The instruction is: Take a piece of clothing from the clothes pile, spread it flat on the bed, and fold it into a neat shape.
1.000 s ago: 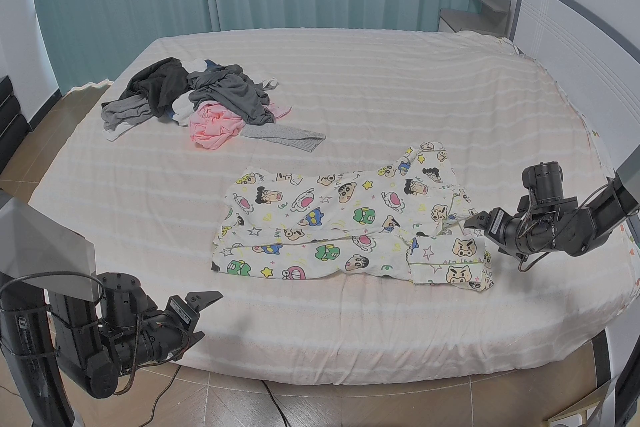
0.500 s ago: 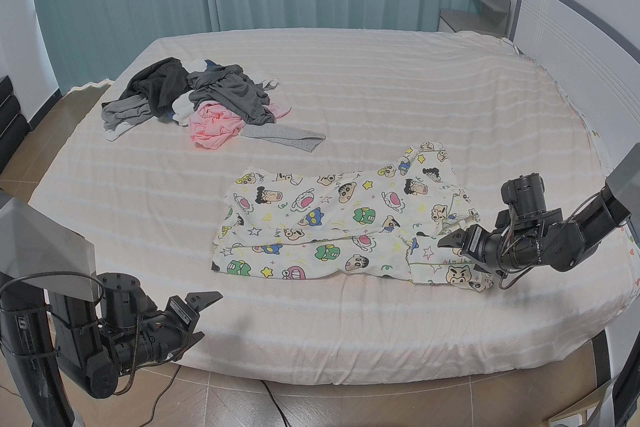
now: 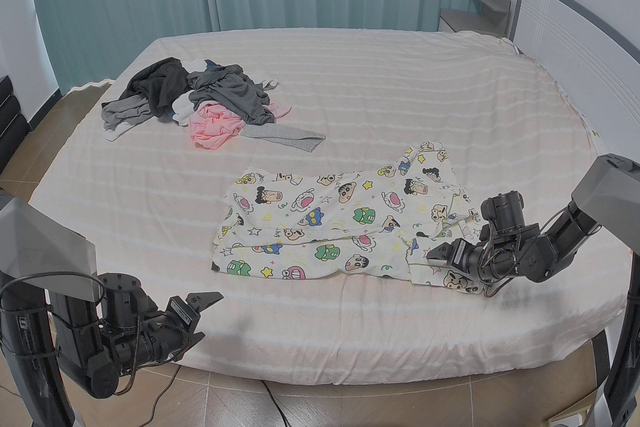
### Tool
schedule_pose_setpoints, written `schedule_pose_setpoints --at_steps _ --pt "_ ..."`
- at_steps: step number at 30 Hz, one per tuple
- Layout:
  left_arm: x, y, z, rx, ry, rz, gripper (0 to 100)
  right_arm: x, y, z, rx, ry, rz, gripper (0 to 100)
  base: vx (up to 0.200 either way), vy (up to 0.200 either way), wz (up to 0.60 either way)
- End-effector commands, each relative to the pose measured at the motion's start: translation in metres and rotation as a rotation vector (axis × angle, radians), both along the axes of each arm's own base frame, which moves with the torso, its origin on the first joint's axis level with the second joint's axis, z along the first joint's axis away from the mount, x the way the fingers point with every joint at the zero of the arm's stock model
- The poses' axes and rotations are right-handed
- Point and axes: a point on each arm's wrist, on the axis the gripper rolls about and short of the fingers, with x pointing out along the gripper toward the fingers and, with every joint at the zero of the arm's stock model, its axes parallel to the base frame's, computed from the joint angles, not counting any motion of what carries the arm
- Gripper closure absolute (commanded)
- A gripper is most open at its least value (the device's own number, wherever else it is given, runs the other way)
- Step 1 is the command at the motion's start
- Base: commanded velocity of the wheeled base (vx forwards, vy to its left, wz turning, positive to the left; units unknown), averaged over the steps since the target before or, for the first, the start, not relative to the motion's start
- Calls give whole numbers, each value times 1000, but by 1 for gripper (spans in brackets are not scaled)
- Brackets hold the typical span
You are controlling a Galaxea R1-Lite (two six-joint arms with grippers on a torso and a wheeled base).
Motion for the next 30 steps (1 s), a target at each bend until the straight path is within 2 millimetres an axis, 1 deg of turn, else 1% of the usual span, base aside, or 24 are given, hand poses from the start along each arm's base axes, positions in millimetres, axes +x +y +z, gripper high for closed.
schedule_pose_setpoints --at_steps 1,4,7,9,11,13,15,18,19,20,21,22,23,25,26,28,30 --pt "1 0 1 -4 -14 0 0 4 -3 -14 -12 27 -16 0 0 0 0" --pt "0 0 1 -2 -11 -2 0 7 -4 -10 -6 12 -22 0 0 0 0" --pt "0 -2 3 3 -21 3 0 4 -5 7 6 -25 -22 0 0 0 0" --pt "0 -1 6 16 -41 20 0 -3 -5 23 13 -53 -16 0 0 0 0" --pt "-2 0 16 22 -84 29 0 -18 -6 40 19 -80 -11 0 0 0 0" --pt "-3 0 22 17 -104 29 0 -26 -8 46 22 -86 -8 0 0 0 0" --pt "-7 0 31 5 -138 25 0 -49 -12 53 23 -81 -4 0 0 0 0" --pt "-6 -3 35 -1 -160 11 0 -74 -18 61 22 -81 -1 0 0 0 0" --pt "-6 -3 35 -1 -160 11 0 -75 -18 61 21 -81 -2 0 0 0 0" --pt "-6 -6 35 2 -167 1 0 -88 -22 70 28 -101 -2 0 0 0 0" --pt "-5 -8 36 3 -170 -1 0 -95 -24 75 35 -116 -1 0 0 0 0" --pt "-5 -8 36 3 -170 -1 0 -95 -24 75 35 -116 -1 0 -200 0 0" --pt "-4 -10 40 5 -193 8 0 -107 -28 84 41 -141 -2 0 -200 0 0" --pt "-3 -11 43 3 -211 11 0 -112 -30 86 43 -147 -2 0 -100 0 0" --pt "-1 -11 47 -9 -235 14 0 -118 -30 89 46 -159 3 0 0 0 0" --pt "-1 -11 48 -12 -236 8 0 -120 -30 91 47 -163 4 0 0 0 0" --pt "1 -14 48 -13 -242 -2 0 -127 -31 91 50 -164 11 0 0 0 0"
